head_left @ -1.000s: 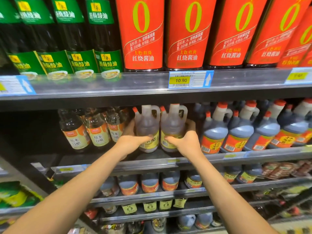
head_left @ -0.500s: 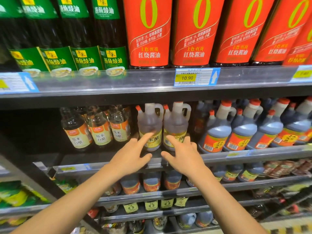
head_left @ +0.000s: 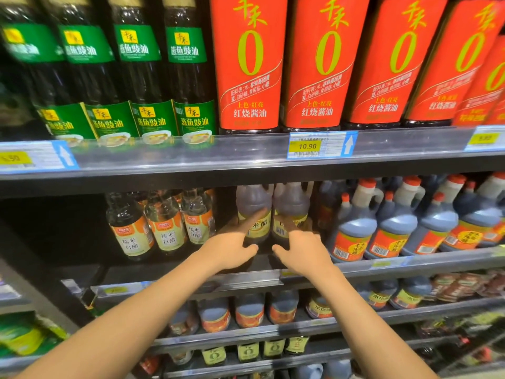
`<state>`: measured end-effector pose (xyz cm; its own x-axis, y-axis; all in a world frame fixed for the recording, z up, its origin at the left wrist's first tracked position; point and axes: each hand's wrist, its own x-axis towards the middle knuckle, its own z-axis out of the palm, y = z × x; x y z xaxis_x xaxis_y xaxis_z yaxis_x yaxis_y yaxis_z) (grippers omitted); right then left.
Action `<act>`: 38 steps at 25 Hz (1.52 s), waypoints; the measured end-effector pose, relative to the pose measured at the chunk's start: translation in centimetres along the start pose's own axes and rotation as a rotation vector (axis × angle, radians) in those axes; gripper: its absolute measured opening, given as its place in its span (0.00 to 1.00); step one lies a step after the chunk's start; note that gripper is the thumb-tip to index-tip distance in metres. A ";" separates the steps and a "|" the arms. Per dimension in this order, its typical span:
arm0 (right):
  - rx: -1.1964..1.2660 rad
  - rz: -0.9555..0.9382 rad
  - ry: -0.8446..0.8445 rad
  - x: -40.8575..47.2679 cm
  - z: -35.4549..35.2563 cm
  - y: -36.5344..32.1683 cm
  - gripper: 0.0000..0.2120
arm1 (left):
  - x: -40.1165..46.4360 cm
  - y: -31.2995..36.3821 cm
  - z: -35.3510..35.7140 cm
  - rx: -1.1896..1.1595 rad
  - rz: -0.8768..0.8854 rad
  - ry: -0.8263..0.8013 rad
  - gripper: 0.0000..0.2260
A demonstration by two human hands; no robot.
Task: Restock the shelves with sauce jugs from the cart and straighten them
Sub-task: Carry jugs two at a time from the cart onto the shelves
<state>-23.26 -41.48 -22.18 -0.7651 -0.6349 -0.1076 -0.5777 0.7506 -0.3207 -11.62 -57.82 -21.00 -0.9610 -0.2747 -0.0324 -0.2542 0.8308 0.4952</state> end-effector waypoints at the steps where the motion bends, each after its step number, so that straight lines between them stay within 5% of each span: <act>1: -0.007 0.007 -0.020 0.3 0.0 0.1 0.21 | 0.2 0.0 -0.1 -0.002 0.000 -0.002 0.38; 7: -0.017 -0.010 -0.053 -1.5 -0.6 0.5 0.26 | -1.3 -0.4 0.7 0.129 -0.035 0.036 0.34; 11: -0.103 -0.184 0.288 -5.2 -0.5 1.0 0.26 | -5.5 -0.2 1.2 0.330 -0.124 0.192 0.28; 13: -0.049 -0.232 0.316 -6.7 -0.2 1.2 0.32 | -8.1 0.0 1.5 0.401 -0.174 0.232 0.28; 21: -0.104 -0.459 0.148 -12.7 4.1 0.1 0.38 | -20.4 3.0 4.7 0.557 -0.399 0.342 0.29; 38: -0.120 -1.177 -0.303 -39.1 14.7 -9.9 0.33 | -55.6 12.3 15.4 0.507 -1.286 0.360 0.29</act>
<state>16.59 -26.82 -28.66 0.3308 -0.9432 -0.0307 -0.9079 -0.3092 -0.2830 37.04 -24.89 -26.47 0.0243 -0.9988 0.0435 -0.9972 -0.0273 -0.0698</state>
